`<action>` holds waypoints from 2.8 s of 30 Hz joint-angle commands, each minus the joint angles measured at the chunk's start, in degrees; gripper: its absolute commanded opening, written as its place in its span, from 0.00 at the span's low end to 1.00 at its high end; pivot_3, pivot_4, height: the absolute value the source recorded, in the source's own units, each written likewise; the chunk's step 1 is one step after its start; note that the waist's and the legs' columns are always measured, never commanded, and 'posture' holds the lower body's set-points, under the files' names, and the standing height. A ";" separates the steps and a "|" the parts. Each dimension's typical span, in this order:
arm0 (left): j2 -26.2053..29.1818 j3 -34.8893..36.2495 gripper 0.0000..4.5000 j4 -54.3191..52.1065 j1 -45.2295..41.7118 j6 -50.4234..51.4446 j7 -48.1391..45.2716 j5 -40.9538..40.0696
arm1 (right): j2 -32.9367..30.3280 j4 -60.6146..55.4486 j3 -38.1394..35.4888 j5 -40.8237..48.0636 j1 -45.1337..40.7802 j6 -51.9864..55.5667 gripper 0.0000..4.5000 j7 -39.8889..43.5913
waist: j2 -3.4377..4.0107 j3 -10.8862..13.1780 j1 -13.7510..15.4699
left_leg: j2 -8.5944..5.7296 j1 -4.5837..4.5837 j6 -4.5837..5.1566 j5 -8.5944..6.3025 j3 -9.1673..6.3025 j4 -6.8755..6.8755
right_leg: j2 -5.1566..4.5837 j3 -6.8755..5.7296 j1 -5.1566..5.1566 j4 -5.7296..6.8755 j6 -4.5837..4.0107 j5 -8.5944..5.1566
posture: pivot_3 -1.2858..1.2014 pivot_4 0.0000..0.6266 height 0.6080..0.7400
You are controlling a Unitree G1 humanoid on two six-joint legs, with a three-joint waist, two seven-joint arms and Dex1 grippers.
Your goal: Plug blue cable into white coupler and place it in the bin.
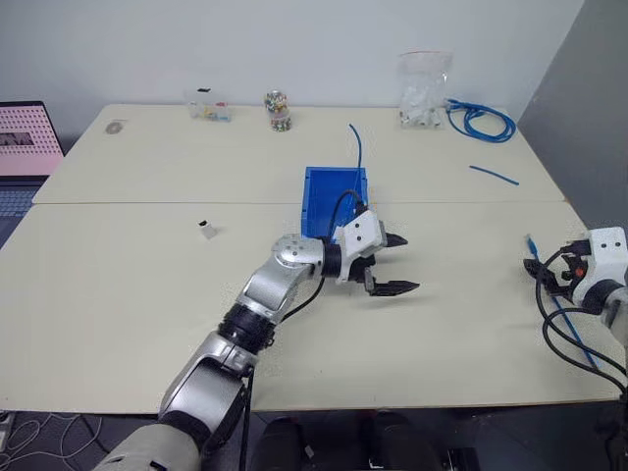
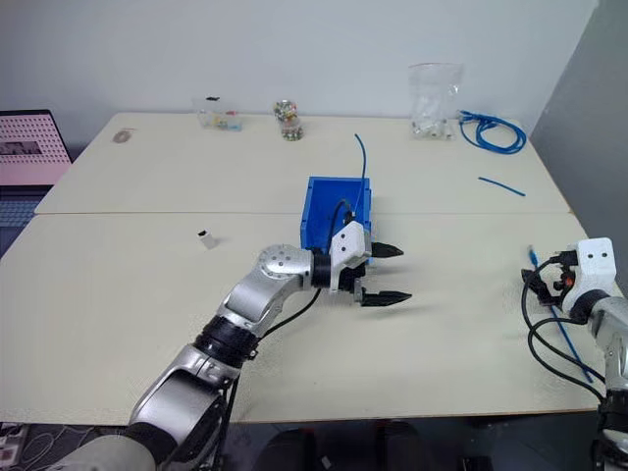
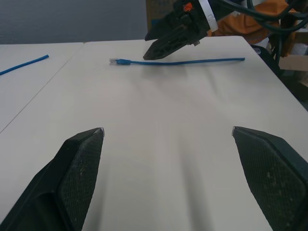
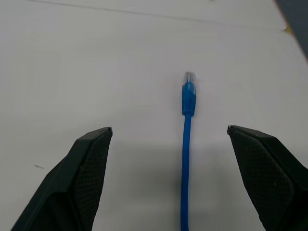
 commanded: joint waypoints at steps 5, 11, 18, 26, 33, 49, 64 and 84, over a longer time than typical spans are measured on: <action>-2.55 1.36 1.00 2.50 -2.71 -2.75 -1.67 0.29 | -4.37 17.10 1.69 0.71 -6.53 -1.37 0.91 7.64 | 0.04 -0.01 0.19 | -0.01 -0.06 0.00 0.00 0.04 0.02 | -0.10 -0.02 0.00 -0.02 -0.01 0.01 | 0.52 0.24 1.00; -2.77 1.66 1.00 1.70 -2.61 -2.66 -1.72 0.57 | -5.25 22.29 3.00 0.47 -8.18 -3.56 0.62 11.38 | 0.04 -0.01 0.24 | -0.03 0.00 0.00 0.01 0.02 0.10 | -0.11 -0.05 0.05 0.07 0.09 0.02 | 0.52 0.24 1.00; -2.89 1.73 1.00 0.84 -2.36 -2.46 -1.58 0.81 | -4.71 22.70 4.79 -0.17 -8.35 -5.44 0.28 12.54 | 0.05 -0.02 -0.03 | 0.03 0.08 -0.01 0.03 0.05 0.10 | -0.06 -0.02 0.05 0.14 0.06 0.03 | 0.52 0.24 1.00; -2.85 2.56 1.00 -0.81 -1.74 -0.82 -1.08 0.16 | -4.50 19.99 7.33 -0.84 -5.94 -7.14 0.00 15.13 | 0.05 -0.02 -0.04 | 0.04 0.17 -0.01 0.03 0.05 0.16 | -0.05 -0.02 0.15 0.17 0.07 0.03 | 0.52 0.24 1.00; 1.49 2.70 1.00 -9.81 4.23 2.36 -1.86 -0.44 | -6.88 5.64 13.58 -3.87 0.22 -13.33 0.00 19.86 | 0.14 -0.07 -0.34 | 0.13 0.21 -0.02 0.03 0.05 0.17 | 0.02 0.00 0.18 0.18 0.07 0.03 | 0.52 0.24 1.00; 11.07 32.01 1.00 -64.25 63.30 23.60 23.26 -11.63 | 4.99 -8.46 44.50 -22.40 -11.48 -49.48 0.00 24.91 | -0.17 0.20 -0.71 | 0.36 1.17 -0.05 0.02 -0.21 0.09 | 0.25 1.22 0.20 0.92 0.19 -0.14 | 0.52 0.24 1.00; 3.94 27.12 1.00 -69.49 83.91 14.44 32.20 -9.19 | 7.06 14.33 52.66 -32.52 -16.12 -78.50 0.42 20.44 | -0.50 -0.05 -1.10 | 0.25 1.20 0.31 -0.34 0.59 0.85 | 0.39 2.43 0.27 0.90 -0.01 -0.28 | 0.52 0.24 1.00; 26.57 9.63 1.00 -10.30 16.79 24.20 -14.39 -15.10 | -10.61 -47.73 19.24 52.67 9.46 9.78 0.84 1.77 | -0.34 -0.03 -1.08 | 0.27 0.65 0.32 -0.34 0.25 0.88 | 1.23 2.62 -0.04 0.94 0.27 -0.05 | 0.52 0.24 1.00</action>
